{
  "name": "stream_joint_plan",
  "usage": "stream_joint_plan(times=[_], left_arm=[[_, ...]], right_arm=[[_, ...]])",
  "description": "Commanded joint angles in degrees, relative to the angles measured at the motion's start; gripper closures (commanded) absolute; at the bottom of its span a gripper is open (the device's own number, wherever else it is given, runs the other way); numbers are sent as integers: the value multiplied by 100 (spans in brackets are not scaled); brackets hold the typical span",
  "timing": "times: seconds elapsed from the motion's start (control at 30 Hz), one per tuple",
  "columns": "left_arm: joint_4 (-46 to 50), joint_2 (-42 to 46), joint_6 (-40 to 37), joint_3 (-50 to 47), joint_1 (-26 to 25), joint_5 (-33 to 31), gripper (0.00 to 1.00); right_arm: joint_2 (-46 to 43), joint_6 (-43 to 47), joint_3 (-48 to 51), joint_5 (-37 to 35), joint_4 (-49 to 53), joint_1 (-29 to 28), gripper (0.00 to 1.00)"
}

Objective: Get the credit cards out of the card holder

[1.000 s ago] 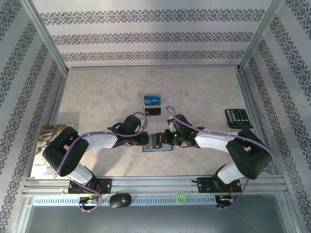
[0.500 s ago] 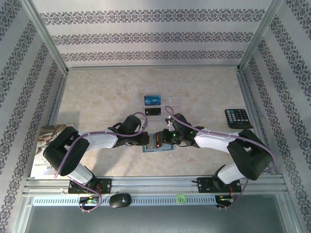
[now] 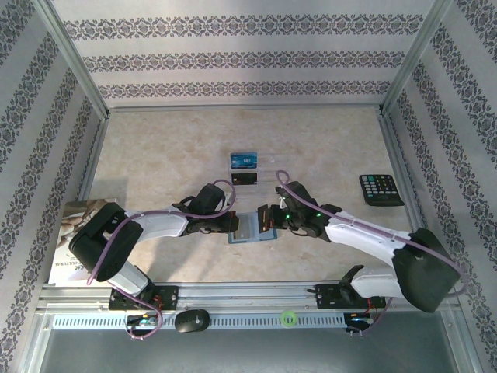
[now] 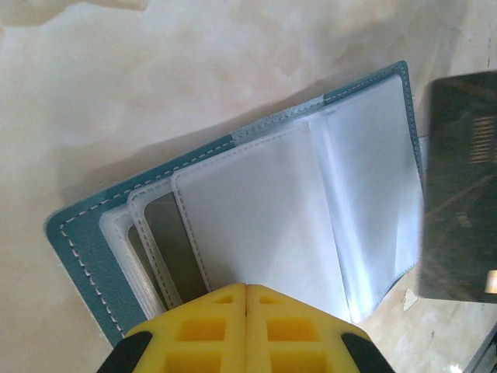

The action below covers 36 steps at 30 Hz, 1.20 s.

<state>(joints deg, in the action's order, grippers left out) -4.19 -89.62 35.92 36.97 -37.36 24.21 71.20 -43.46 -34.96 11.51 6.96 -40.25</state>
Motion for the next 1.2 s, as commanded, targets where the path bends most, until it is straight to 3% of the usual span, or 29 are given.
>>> stream_joint_plan(times=[0.0,0.1,0.2,0.43,0.73,1.0,1.17], left_arm=[[457,227,-236,113,123,-56,83],[269,898,-333,143,174,-45,68],[-337,1520,-368,22,289,336,61],[-2952,1954,578,-625,868,1665,57],[-5058,1716,1494,-1075,933,1971,55],[-5635,1537,1790,-1145,930,2043,55],[-5722,1497,1876,-1139,928,2081,65]], right_arm=[[-431,457,8,-191,179,42,100],[-769,713,20,144,-110,189,100],[-958,783,148,765,-859,456,100],[-896,74,576,2143,-3327,1054,100],[-602,-886,889,2134,-5316,948,100],[-388,-1039,773,2154,-5720,678,100],[-283,-1085,745,2135,-5811,607,100]])
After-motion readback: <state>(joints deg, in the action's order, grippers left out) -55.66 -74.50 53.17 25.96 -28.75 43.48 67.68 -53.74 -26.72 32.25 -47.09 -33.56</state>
